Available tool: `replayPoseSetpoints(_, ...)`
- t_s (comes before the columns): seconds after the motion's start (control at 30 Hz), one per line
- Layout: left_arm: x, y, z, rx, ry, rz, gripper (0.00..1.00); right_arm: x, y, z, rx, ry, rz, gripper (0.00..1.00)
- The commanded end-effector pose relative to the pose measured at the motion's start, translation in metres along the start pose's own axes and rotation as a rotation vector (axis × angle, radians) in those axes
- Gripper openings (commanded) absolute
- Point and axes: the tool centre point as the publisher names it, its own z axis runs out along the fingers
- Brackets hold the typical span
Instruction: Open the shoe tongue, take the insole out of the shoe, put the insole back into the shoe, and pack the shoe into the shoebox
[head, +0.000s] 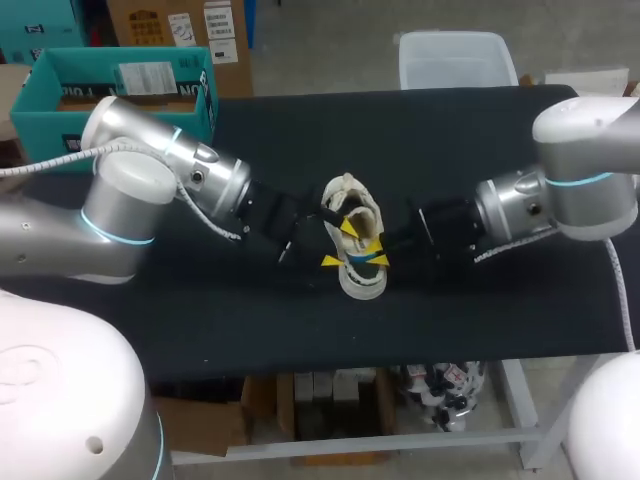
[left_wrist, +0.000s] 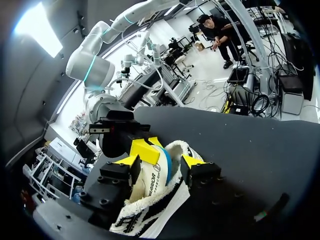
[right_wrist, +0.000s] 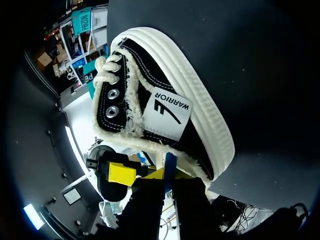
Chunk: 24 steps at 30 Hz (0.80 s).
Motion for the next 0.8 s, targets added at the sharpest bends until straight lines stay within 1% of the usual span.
replayPoseSetpoints(0.03,-0.002,-0.016,-0.02,-0.024,0.007,-0.021,1.0,0.003,-0.001,0.002,-0.017,-0.036,-0.013,0.0)
replayPoseSetpoints(0.1,-0.003,-0.023,-0.028,-0.035,0.012,-0.039,1.0,0.003,0.0,0.002,-0.023,-0.045,-0.022,0.0)
replayPoseSetpoints(0.13,-0.005,-0.026,-0.032,-0.053,0.013,-0.065,1.0,0.002,0.0,0.002,-0.029,-0.062,-0.029,0.0)
replayPoseSetpoints(0.17,-0.006,-0.028,-0.034,-0.052,0.014,-0.074,1.0,0.002,0.0,0.002,-0.04,-0.079,-0.034,0.0)
replayPoseSetpoints(0.23,-0.008,-0.034,-0.045,-0.085,0.018,-0.123,1.0,0.0,0.001,0.001,-0.043,-0.092,-0.044,0.0)
replayPoseSetpoints(0.27,-0.009,-0.037,-0.05,-0.08,0.023,-0.123,1.0,-0.001,0.002,0.001,-0.059,-0.117,-0.052,0.0)
replayPoseSetpoints(0.33,-0.01,-0.045,-0.058,-0.11,0.035,-0.176,1.0,-0.003,0.004,0.001,-0.074,-0.141,-0.063,0.0)
replayPoseSetpoints(0.37,-0.011,-0.048,-0.064,-0.082,0.039,-0.189,1.0,-0.004,0.005,0.002,-0.09,-0.168,-0.067,0.0)
replayPoseSetpoints(0.4,-0.011,-0.05,-0.071,-0.089,0.041,-0.215,1.0,-0.006,0.007,0.002,-0.096,-0.18,-0.069,0.0)
replayPoseSetpoints(0.43,-0.013,-0.051,-0.078,-0.109,0.047,-0.263,1.0,-0.007,0.007,0.002,-0.092,-0.175,-0.071,0.0)
replayPoseSetpoints(0.47,-0.013,-0.053,-0.084,-0.104,0.054,-0.273,1.0,-0.008,0.008,0.002,-0.11,-0.206,-0.082,0.0)
replayPoseSetpoints(0.5,-0.013,-0.056,-0.09,-0.095,0.059,-0.313,1.0,-0.01,0.01,0.003,-0.118,-0.227,-0.087,0.0)
replayPoseSetpoints(0.53,-0.013,-0.058,-0.096,-0.114,0.061,-0.35,1.0,-0.011,0.01,0.003,-0.119,-0.231,-0.093,0.0)
replayPoseSetpoints(0.6,-0.011,-0.064,-0.106,-0.152,0.066,-0.395,1.0,-0.013,0.013,0.005,-0.136,-0.275,-0.104,0.0)
replayPoseSetpoints(0.67,-0.009,-0.069,-0.115,-0.167,0.069,-0.448,1.0,-0.014,0.014,0.006,-0.14,-0.288,-0.115,0.0)
replayPoseSetpoints(0.7,-0.008,-0.071,-0.119,-0.179,0.068,-0.476,1.0,-0.016,0.016,0.006,-0.156,-0.327,-0.119,0.0)
replayPoseSetpoints(0.77,-0.007,-0.075,-0.127,-0.183,0.077,-0.526,1.0,-0.018,0.018,0.007,-0.154,-0.34,-0.121,0.0)
replayPoseSetpoints(0.8,-0.006,-0.076,-0.129,-0.197,0.076,-0.553,1.0,-0.019,0.019,0.008,-0.169,-0.378,-0.121,0.0)
